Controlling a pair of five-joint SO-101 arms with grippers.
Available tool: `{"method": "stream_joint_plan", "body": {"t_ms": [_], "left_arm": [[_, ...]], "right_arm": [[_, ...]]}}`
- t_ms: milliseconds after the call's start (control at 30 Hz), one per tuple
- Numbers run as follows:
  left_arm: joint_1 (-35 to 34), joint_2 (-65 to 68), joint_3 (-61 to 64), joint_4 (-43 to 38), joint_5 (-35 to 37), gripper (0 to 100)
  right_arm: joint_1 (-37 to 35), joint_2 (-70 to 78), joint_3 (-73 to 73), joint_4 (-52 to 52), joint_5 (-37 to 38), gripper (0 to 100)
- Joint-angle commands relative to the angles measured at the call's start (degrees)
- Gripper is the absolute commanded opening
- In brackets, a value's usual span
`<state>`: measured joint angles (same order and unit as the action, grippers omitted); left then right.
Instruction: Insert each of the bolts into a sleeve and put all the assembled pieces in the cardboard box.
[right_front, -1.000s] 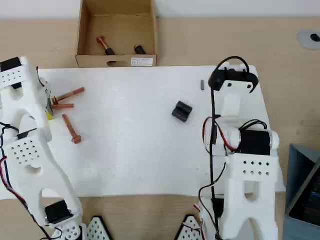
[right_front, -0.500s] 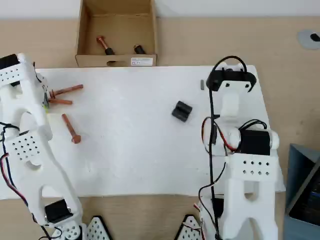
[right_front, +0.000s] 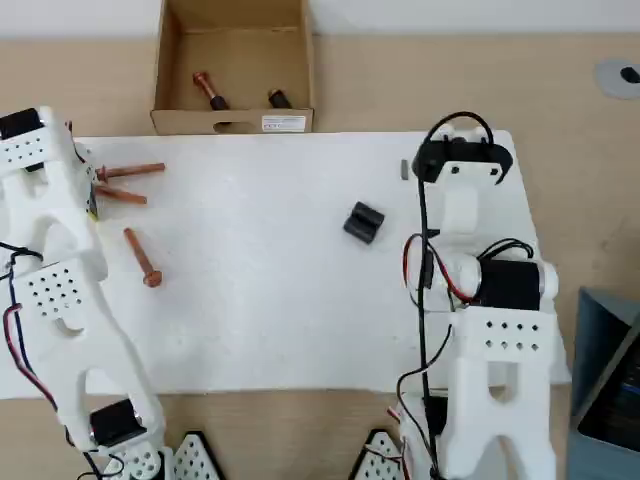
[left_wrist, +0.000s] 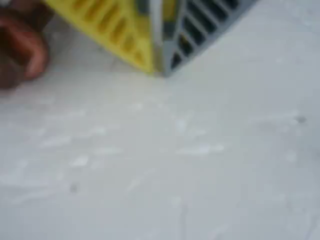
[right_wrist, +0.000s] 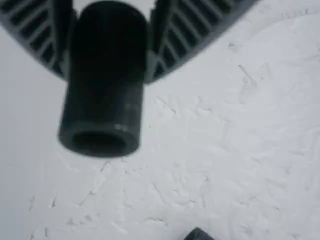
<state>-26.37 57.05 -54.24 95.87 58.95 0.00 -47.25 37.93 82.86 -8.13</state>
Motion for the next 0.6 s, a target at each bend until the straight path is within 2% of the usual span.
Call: {"method": "stream_joint_plan", "body": {"t_ms": [0, 267, 567], "left_arm": [[-0.4, 1.9, 0.1, 0.7, -0.2, 1], [-0.1, -0.9, -6.2, 4.6, -0.2, 1], [2.8, -10.9, -9.0, 4.7, -2.6, 1]], "right_arm": [[0.2, -0.9, -3.5, -1.1, 0.5, 0.9], [0.2, -0.9, -3.5, -1.1, 0.5, 0.9], [0.2, -0.9, -3.5, -1.1, 0.5, 0.9]]}}
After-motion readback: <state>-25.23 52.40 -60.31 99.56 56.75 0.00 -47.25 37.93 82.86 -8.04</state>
